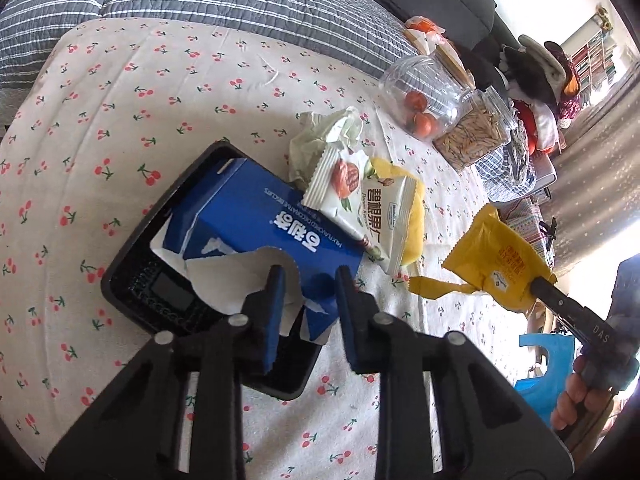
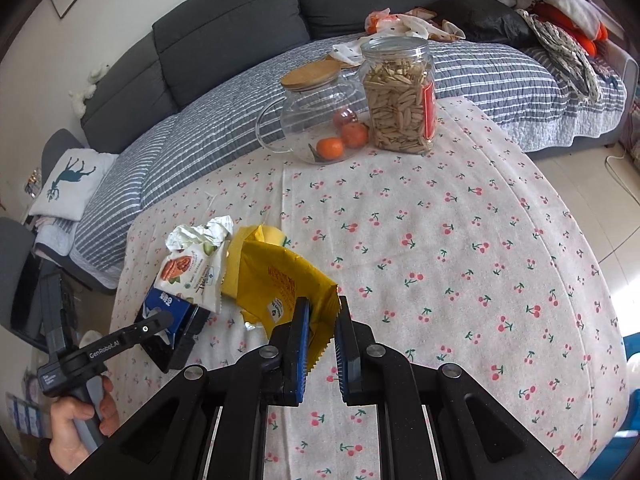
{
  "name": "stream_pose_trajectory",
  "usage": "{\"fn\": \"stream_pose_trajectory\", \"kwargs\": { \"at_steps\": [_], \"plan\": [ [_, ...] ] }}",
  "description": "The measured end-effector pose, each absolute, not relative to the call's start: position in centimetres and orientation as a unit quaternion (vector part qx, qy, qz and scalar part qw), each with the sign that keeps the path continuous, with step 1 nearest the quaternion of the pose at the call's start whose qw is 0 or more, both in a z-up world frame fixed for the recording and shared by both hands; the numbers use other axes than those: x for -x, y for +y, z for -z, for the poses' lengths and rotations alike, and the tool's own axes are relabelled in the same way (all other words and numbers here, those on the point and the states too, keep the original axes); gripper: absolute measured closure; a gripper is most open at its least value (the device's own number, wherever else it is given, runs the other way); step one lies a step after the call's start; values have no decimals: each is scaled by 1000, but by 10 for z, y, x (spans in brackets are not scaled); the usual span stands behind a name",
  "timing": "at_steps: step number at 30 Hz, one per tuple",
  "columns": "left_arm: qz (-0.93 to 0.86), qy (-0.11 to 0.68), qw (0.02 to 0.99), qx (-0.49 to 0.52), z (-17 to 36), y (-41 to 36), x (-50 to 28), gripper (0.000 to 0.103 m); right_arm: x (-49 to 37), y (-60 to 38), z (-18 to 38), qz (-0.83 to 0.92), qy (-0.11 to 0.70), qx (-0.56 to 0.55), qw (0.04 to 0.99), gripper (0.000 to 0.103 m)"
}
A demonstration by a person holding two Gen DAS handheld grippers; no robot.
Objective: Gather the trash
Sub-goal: 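Grasp the blue tissue packet with the left tool while the right tool holds the yellow bag, then carry the blue tissue packet to the bin and release it with the left tool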
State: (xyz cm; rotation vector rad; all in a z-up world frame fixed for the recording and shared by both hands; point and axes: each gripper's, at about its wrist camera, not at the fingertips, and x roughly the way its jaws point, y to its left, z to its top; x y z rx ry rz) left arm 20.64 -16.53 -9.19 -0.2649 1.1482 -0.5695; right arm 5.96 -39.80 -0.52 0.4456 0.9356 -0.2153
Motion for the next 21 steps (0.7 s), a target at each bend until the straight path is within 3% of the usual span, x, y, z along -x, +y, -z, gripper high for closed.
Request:
{"fn": "stream_pose_trajectory", "kwargs": {
  "at_steps": [4,21],
  "plan": [
    [267,526,799,121,88,-166,-204,101,-57,-400,6,105,448,-211,862,91],
    [252,462,849,50,34,-119,-186,101,-57,-365,-28,58,416,-210,883,91]
  ]
}}
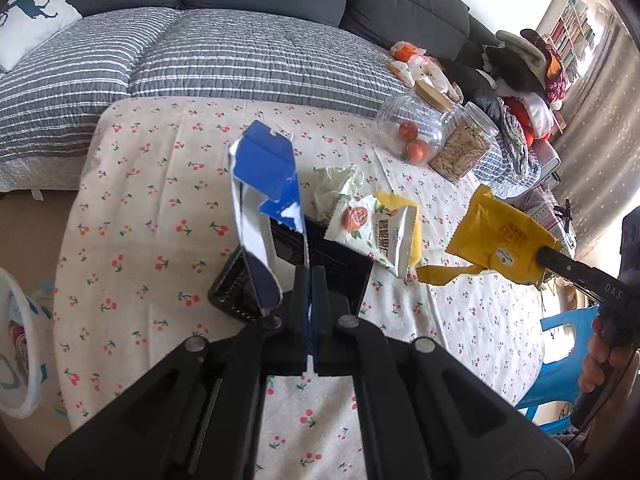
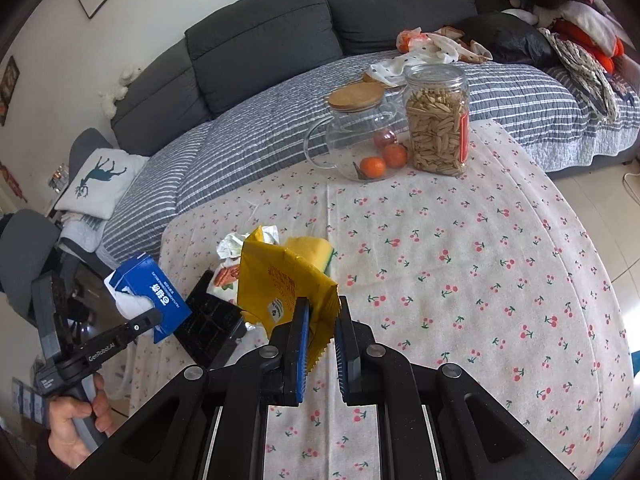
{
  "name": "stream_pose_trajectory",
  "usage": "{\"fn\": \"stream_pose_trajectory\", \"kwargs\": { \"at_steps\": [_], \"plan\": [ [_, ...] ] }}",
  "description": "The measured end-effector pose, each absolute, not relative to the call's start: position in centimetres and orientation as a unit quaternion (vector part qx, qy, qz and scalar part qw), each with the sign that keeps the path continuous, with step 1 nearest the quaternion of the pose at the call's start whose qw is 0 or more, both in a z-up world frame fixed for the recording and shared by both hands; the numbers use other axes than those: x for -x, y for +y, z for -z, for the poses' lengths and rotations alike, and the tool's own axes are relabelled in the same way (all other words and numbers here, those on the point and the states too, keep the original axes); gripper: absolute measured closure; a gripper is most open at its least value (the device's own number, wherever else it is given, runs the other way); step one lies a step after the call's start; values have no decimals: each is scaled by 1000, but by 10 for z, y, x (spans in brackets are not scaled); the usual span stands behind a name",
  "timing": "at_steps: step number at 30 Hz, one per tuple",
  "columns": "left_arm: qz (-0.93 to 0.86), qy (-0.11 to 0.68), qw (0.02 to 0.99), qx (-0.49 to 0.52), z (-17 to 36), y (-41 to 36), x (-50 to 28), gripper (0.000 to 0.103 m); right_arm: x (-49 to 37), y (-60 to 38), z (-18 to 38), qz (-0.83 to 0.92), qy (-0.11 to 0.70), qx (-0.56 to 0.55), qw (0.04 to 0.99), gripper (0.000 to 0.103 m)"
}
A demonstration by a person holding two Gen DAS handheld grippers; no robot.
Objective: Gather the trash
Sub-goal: 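Carry the blue tissue packet to the bin and release it with the left tool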
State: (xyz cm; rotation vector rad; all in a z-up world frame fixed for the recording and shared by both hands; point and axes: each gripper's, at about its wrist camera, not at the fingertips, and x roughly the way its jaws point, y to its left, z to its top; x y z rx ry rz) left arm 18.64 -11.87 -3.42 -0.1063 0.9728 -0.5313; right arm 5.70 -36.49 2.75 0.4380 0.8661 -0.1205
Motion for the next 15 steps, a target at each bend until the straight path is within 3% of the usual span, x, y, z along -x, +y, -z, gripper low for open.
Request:
{"fn": "stream_pose_trajectory", "kwargs": {
  "at_steps": [15],
  "plan": [
    [174,446,877,40,25,-22,-175,101,-93,-282,-33,-13,416,-184,890,91]
  ]
}}
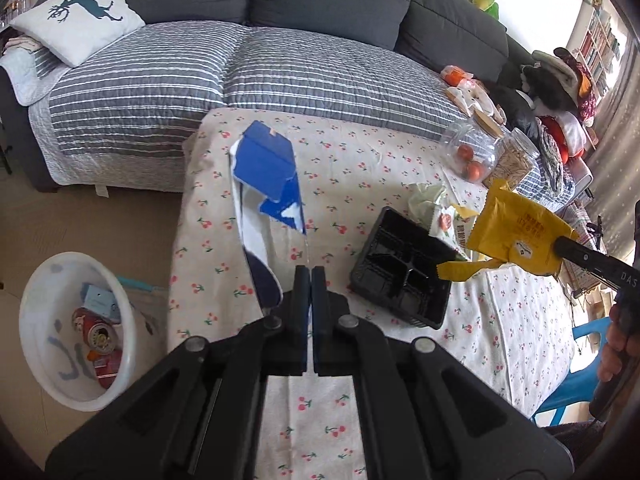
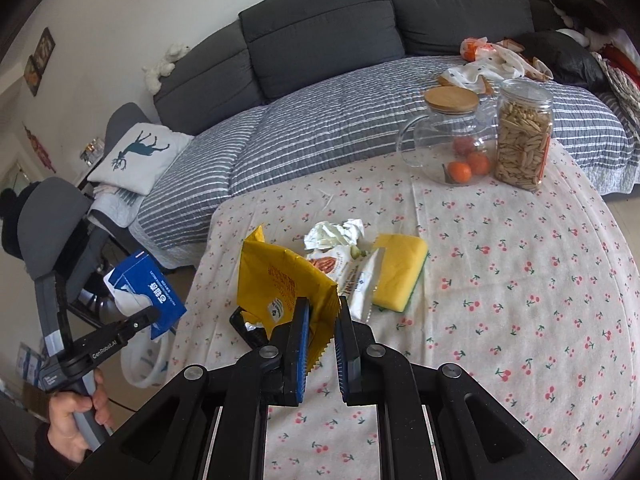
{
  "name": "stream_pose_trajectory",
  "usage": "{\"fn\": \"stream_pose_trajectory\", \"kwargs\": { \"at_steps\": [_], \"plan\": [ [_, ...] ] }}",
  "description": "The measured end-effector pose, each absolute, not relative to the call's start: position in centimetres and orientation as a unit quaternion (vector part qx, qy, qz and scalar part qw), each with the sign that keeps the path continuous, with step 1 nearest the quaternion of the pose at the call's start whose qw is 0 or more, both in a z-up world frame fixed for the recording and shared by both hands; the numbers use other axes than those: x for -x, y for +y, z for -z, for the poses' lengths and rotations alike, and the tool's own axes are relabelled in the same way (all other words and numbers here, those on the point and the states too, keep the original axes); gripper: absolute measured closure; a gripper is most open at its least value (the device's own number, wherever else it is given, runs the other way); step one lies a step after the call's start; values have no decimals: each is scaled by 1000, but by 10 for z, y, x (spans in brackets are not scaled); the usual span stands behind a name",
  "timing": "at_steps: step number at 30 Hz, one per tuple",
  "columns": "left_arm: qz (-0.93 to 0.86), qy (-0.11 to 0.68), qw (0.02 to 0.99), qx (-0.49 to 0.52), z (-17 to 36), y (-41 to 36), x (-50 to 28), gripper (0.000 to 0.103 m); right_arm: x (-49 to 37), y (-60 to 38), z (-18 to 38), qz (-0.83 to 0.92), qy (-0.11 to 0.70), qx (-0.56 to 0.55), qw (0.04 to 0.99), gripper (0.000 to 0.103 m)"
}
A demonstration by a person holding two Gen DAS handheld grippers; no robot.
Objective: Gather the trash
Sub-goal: 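Carry the blue tissue packet to the bin and release it with the left tool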
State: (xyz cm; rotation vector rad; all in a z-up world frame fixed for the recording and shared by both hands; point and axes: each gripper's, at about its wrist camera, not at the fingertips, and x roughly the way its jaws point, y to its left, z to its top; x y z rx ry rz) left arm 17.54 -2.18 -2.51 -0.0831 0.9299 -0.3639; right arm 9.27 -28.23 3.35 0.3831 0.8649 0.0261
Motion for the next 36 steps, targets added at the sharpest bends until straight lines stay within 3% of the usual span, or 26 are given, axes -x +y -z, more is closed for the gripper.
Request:
{"fn": "stream_pose_trajectory", "kwargs": {
  "at_steps": [16,29,30,32,34,36],
  "plan": [
    [87,469,877,62,46,89,-177,101,-131,-184,-9,-74,441,-148,882,91],
    [4,517,851,89,93,161,-186,101,-150,-123,12,-103,458,-117,875,91],
    [-2,524,847,89,95,163,-185,98,-151,-119,13,-105,459,-112,875,91],
    [-13,531,843,85,96,167,-183,79,-152,-110,15,-109,459,-102,876,91],
    [-31,532,843,72,94,169,-180,35,-153,-101,16,-115,460,-93,876,91],
    [-52,531,844,55,91,172,-174,21,-153,-92,17,-120,461,-83,875,91]
  ]
}}
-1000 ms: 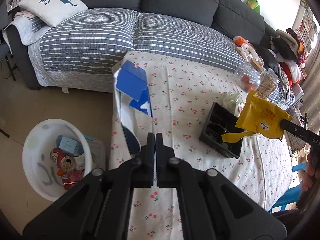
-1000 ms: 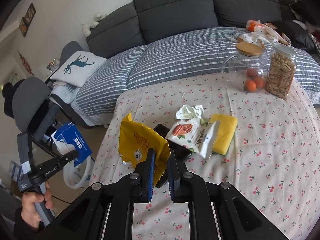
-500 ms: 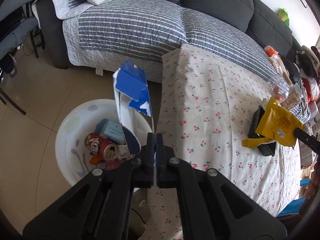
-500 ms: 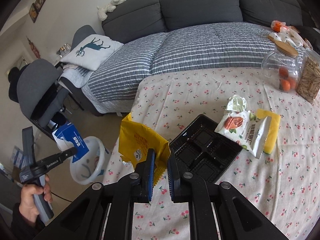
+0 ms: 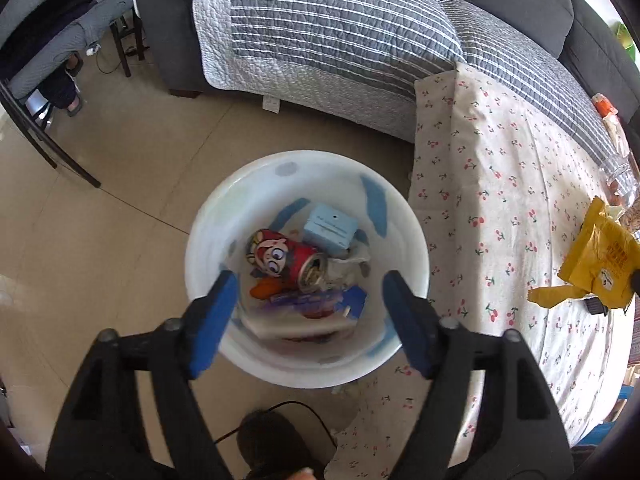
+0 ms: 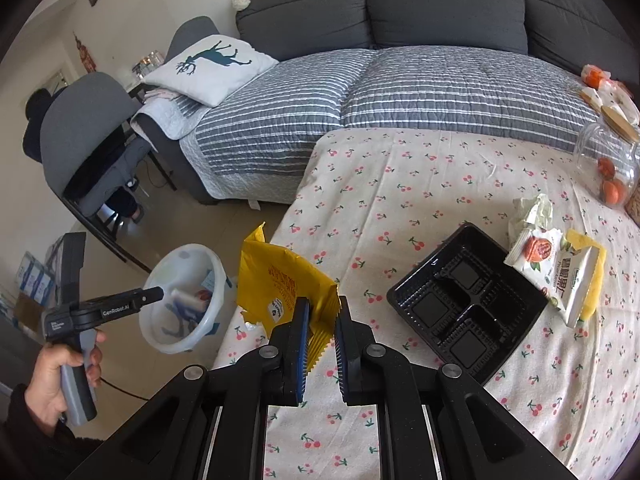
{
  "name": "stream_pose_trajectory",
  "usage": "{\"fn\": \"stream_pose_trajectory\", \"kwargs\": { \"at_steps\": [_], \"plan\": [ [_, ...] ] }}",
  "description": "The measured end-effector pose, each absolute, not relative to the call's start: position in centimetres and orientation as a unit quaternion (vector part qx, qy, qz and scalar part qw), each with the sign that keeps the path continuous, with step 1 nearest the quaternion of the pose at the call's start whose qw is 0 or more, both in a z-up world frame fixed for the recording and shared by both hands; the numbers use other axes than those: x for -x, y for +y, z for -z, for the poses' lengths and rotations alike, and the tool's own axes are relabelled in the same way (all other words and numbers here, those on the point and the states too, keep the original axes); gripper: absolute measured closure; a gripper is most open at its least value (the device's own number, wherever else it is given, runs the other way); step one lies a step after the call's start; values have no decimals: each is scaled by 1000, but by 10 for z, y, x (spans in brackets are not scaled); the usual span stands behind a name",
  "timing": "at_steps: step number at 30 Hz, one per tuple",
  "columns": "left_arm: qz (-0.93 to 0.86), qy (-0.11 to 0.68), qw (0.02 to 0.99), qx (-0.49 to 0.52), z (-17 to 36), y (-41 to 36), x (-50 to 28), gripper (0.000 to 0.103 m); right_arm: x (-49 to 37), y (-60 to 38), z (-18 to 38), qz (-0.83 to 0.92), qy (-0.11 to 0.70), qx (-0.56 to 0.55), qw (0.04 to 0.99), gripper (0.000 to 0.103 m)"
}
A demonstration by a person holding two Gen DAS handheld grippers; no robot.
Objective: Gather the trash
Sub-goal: 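Carry the blue tissue packet to the bin and release it with the left tool, then drop the yellow snack bag into the bin by opening the right tool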
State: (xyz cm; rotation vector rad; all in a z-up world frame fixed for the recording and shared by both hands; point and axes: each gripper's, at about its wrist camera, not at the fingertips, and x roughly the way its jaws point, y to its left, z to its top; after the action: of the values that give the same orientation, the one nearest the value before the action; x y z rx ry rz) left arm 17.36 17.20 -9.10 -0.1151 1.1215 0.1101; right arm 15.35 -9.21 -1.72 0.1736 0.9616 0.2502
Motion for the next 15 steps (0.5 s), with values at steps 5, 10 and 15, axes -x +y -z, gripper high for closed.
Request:
{"fn": "stream_pose_trajectory", "kwargs": {
  "at_steps": [5,10,15],
  "plan": [
    [-61,528,846,46,83,184,-161,13,-158,-68,24,-123,474,-62,870,91],
    [-68,528,846,26,80,193,-152,9,-168,-40,25,-133,477,-74,866,91],
    [-81,535,840,31,82,210,-145,9,-180,0,25,-147,478,-75,863,90]
  ]
}}
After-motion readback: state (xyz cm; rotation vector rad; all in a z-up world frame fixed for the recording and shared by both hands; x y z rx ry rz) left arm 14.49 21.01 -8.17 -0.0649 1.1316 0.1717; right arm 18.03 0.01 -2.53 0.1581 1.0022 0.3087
